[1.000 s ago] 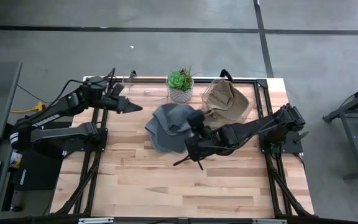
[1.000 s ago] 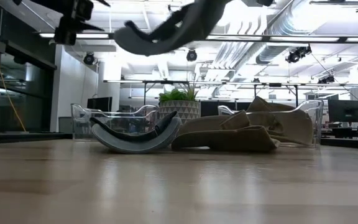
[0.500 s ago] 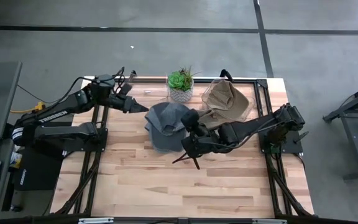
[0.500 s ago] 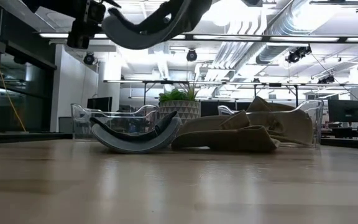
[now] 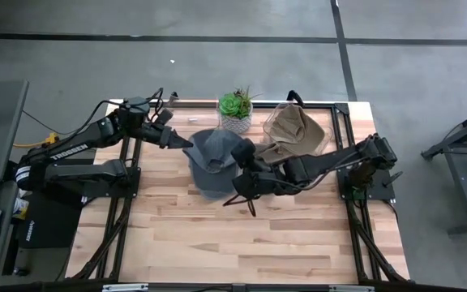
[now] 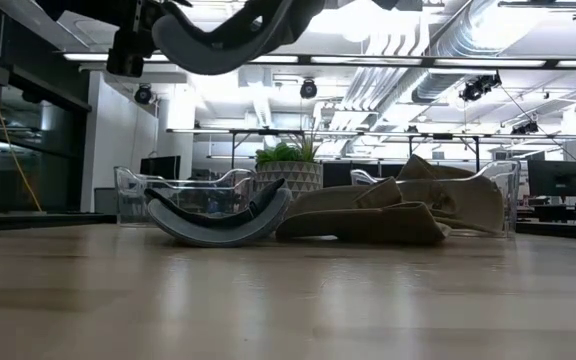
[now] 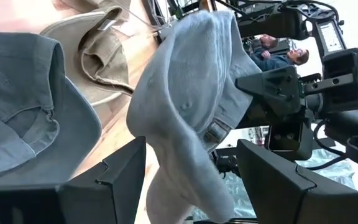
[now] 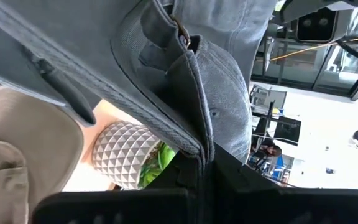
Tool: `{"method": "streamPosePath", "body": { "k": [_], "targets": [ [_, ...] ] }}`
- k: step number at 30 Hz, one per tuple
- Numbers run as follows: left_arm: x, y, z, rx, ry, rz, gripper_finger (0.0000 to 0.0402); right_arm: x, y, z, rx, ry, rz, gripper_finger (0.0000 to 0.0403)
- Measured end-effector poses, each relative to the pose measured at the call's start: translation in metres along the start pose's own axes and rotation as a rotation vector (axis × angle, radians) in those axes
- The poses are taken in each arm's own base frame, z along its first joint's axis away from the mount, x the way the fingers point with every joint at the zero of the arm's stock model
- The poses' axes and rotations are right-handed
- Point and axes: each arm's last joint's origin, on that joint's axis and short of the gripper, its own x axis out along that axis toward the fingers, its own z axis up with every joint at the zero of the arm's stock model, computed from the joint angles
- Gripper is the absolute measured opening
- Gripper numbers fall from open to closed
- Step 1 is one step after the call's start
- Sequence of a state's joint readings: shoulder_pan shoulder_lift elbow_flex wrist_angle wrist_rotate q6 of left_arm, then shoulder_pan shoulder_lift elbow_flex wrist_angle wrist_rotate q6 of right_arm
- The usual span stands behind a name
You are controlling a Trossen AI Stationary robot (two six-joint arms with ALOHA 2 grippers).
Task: Pick & Place hat
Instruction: Put the right blue cap into the left transparent bin
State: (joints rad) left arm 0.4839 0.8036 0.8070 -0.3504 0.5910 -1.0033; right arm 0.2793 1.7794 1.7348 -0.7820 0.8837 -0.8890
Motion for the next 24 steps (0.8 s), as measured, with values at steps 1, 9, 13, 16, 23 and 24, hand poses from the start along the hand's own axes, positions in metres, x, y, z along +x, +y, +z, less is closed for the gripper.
{"method": "streamPosePath", "body": {
  "k": [1, 9, 13, 16, 23, 24],
  "targets": [
    [0.000, 0.000, 0.000, -0.001, 0.004, -0.002, 0.0232, 0.001, -0.001, -0.001, -0.002, 0.003, -0.002, 0.0005],
    [0.000, 0.000, -0.001, -0.007, 0.026, -0.009, 0.0232, 0.010, -0.007, -0.006, 0.007, 0.018, -0.016, 0.0005],
    [0.000, 0.000, -0.001, -0.009, 0.027, -0.006, 0.0232, 0.012, -0.013, -0.004, 0.011, -0.014, -0.045, 0.0005],
    [0.000, 0.001, -0.001, -0.008, 0.004, 0.009, 0.0232, 0.012, -0.016, -0.002, 0.016, -0.040, -0.057, 0.0005],
    [0.000, 0.001, -0.001, -0.011, 0.000, 0.017, 0.0232, 0.015, -0.019, -0.004, 0.017, -0.026, -0.071, 0.0005],
    [0.000, 0.002, -0.001, -0.013, 0.002, 0.019, 0.0232, 0.016, -0.019, -0.004, 0.014, -0.024, -0.071, 0.0005]
  ]
}}
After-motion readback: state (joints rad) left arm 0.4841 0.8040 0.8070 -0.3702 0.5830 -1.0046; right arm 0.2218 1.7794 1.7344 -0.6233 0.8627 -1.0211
